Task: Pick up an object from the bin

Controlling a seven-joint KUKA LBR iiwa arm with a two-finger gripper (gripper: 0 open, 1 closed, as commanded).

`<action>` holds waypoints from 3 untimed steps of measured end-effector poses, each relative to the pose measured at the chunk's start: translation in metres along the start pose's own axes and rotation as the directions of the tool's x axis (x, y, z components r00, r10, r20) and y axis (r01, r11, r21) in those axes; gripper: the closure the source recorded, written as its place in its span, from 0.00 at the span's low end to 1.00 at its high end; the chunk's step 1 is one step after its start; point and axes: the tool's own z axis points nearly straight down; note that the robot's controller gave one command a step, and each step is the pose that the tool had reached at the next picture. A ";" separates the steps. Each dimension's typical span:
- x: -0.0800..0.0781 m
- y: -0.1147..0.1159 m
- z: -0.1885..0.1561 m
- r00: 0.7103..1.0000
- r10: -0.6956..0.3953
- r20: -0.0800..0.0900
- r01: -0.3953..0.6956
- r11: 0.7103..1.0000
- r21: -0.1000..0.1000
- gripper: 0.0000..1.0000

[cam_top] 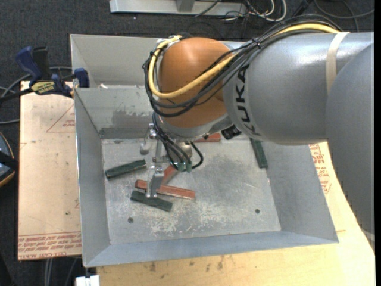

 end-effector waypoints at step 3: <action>-0.095 0.020 0.122 0.989 -0.142 0.026 0.142 0.990 -0.007 1.00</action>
Offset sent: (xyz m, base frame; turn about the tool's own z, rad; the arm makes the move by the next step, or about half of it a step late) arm 0.0870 0.0164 -0.1358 -0.1447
